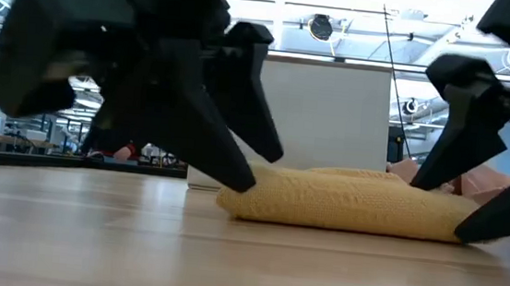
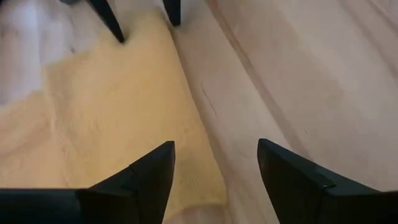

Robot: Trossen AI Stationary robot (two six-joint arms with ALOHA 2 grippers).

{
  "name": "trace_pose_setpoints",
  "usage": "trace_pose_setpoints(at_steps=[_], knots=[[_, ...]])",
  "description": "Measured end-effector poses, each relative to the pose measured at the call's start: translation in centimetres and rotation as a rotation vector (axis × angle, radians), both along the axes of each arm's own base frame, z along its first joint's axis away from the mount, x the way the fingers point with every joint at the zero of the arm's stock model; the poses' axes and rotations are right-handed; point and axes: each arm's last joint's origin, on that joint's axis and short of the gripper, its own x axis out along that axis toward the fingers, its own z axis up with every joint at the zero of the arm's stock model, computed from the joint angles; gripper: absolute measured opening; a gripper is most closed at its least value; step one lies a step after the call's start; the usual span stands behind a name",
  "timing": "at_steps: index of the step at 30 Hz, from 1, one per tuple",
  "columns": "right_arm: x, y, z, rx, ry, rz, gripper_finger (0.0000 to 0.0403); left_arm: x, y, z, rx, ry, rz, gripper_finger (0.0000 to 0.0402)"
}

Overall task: Fold towel
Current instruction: Fold the yellow towel

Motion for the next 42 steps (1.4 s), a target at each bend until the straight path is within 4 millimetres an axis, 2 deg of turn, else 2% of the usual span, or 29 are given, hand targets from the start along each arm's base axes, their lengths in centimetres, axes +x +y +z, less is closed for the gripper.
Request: trace_pose_setpoints(at_steps=[6,9,12,17,19,24,27,29,34,42], knots=[[-0.4,-1.0,-0.9,0.035,-0.004,-0.075,0.0213,0.6,0.4,-2.1,0.022,0.039,0.011,0.0236],[-0.5,-1.4,-1.2,0.061,-0.013,-0.109,0.0194,0.8,0.5,-2.5,0.026,0.040,0.021,0.0236],[-0.5,-1.5,-1.3,0.070,-0.007,-0.120,0.0147,1.0,0.7,-2.7,0.031,0.026,0.059,0.0236],[-0.6,-1.7,-1.4,0.072,0.010,-0.121,0.0031,1.0,1.1,-2.8,0.079,-0.006,0.145,0.0223],[-0.5,-1.6,-1.4,0.081,0.010,-0.119,0.0013,1.0,1.2,-2.9,0.094,-0.009,0.157,0.0203],[-0.4,-1.2,-1.3,0.121,-0.009,-0.113,0.0015,0.9,1.3,-3.0,0.119,-0.010,0.171,0.0114],[-0.5,-0.8,-1.2,0.150,-0.012,-0.093,0.0009,0.8,0.9,-2.9,0.121,-0.014,0.159,0.0050],[-0.5,-0.5,-0.8,0.188,0.001,-0.079,0.0007,0.7,0.5,-2.8,0.109,-0.012,0.140,0.0023],[-0.3,0.7,0.8,0.315,0.041,-0.013,0.0007,0.8,-1.5,-1.5,0.056,-0.008,0.068,0.0021],[0.1,3.0,3.8,0.551,0.110,0.112,0.0008,1.0,-5.3,2.8,0.005,0.013,-0.043,0.0021]])
